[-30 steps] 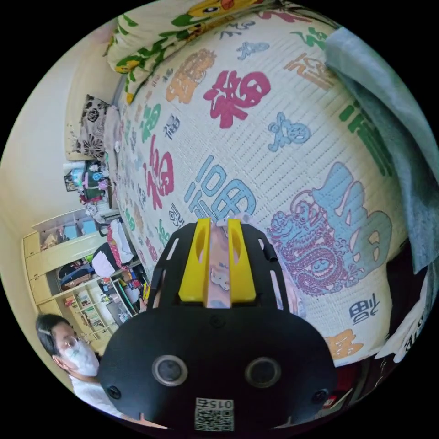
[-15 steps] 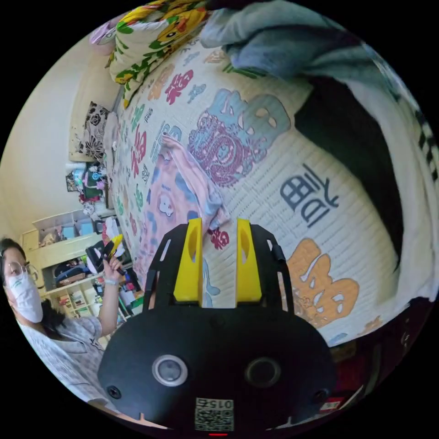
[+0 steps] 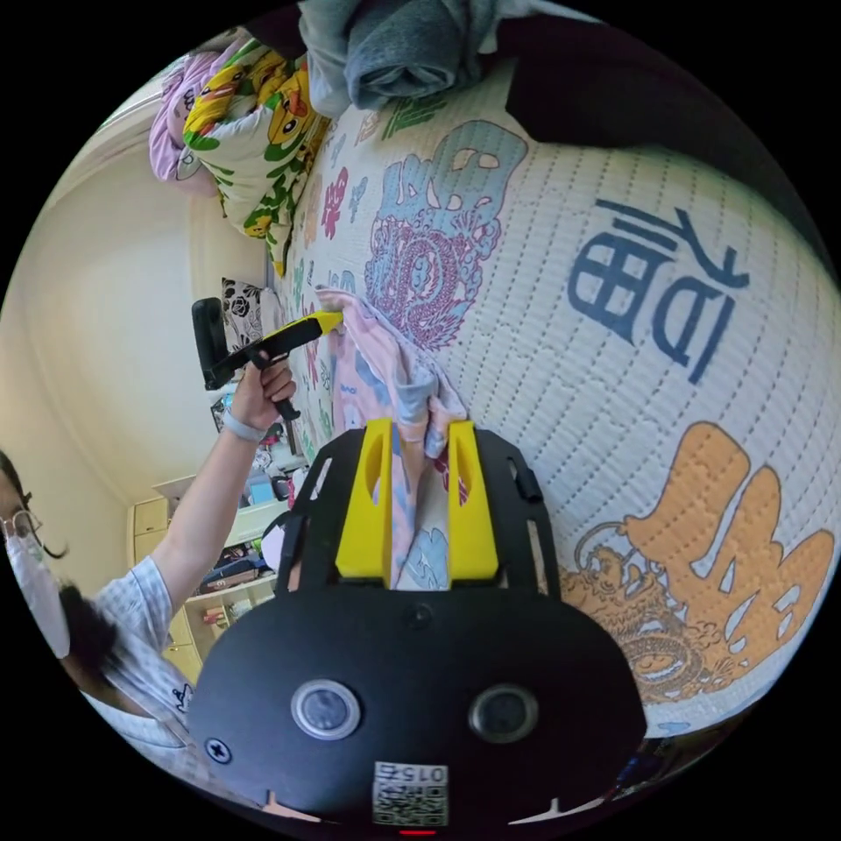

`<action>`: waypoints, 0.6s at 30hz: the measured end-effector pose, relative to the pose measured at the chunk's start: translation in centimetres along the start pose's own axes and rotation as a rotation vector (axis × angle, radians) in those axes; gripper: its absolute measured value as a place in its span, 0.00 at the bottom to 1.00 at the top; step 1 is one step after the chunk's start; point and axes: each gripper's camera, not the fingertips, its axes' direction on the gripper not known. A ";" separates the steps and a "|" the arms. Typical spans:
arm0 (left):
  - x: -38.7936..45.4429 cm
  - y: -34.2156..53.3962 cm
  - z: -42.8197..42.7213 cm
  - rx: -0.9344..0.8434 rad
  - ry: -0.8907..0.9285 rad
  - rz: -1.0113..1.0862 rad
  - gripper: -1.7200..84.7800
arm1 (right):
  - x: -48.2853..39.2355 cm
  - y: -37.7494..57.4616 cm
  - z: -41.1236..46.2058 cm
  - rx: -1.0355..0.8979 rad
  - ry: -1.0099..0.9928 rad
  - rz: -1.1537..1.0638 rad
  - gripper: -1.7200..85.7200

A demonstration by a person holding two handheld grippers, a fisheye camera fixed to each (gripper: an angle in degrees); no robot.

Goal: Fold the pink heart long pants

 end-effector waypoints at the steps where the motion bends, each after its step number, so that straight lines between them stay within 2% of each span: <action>1: 0.2 -1.2 0.6 -0.043 -0.013 0.010 0.16 | 0.3 0.2 0.4 0.009 -0.005 0.004 0.11; 5: 0.5 -3.6 1.2 -0.100 -0.028 0.053 0.12 | 1.3 0.6 2.3 0.019 -0.053 0.018 0.07; 8: 0.6 -5.0 2.5 -0.215 0.072 0.074 0.08 | 1.5 1.2 3.4 0.026 -0.045 -0.016 0.06; 10: 0.8 -6.1 2.9 -0.227 0.022 0.064 0.05 | 1.9 1.8 3.8 0.037 -0.055 -0.024 0.05; 14: 1.6 -7.9 2.6 -0.236 0.055 0.104 0.02 | 2.4 3.5 3.7 0.059 -0.063 -0.058 0.04; 18: 4.9 -10.1 2.0 -0.242 0.104 0.255 0.02 | 3.3 6.0 2.1 0.075 -0.014 -0.094 0.04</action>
